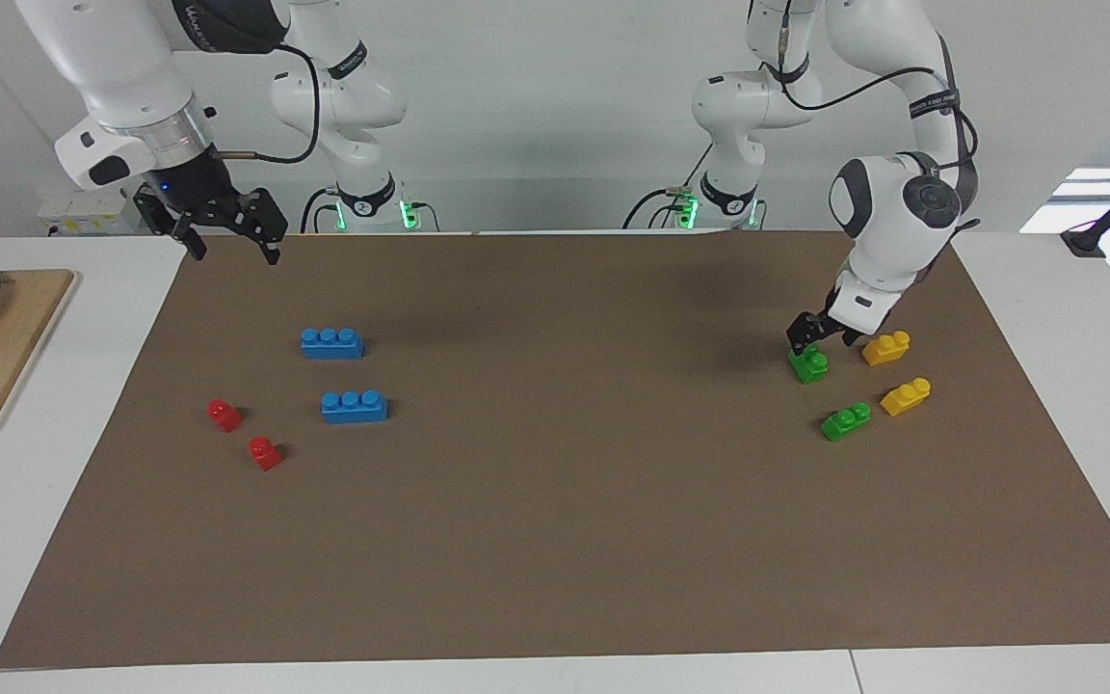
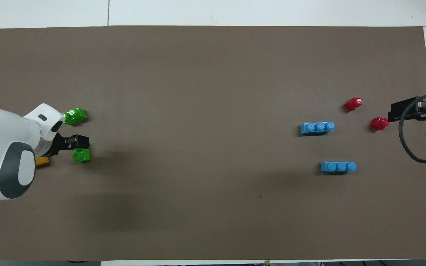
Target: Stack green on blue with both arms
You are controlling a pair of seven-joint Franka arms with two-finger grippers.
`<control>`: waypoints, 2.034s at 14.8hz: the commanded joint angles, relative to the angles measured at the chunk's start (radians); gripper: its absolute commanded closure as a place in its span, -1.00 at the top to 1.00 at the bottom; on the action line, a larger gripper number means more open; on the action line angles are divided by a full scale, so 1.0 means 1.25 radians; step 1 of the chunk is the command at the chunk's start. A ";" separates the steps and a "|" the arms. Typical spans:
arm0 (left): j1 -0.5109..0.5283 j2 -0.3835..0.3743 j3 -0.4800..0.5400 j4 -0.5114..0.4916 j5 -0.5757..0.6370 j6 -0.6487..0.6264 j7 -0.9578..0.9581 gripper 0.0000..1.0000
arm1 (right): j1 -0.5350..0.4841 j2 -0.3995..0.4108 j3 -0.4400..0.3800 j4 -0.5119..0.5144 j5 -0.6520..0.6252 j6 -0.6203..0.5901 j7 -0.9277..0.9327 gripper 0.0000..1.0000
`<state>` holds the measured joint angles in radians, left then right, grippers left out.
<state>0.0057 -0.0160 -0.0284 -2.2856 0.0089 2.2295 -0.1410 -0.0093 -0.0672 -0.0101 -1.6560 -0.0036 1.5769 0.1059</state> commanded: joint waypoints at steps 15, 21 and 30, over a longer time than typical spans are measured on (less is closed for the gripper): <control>-0.007 0.018 0.002 -0.087 0.006 0.101 -0.030 0.55 | -0.061 0.110 0.002 -0.099 0.214 0.115 0.741 0.96; -0.007 0.025 0.002 -0.063 0.006 0.085 -0.075 -0.95 | -0.055 0.136 0.002 -0.214 0.280 0.292 0.886 0.95; -0.040 0.008 -0.006 0.109 0.004 -0.140 -0.343 -1.00 | -0.050 0.188 0.004 -0.273 0.307 0.431 0.876 0.95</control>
<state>-0.0118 -0.0055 -0.0402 -2.1669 0.0086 2.0835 -0.4677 -0.0716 0.1734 -0.0097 -1.9626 0.3439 2.0698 1.2115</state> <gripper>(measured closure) 0.661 0.000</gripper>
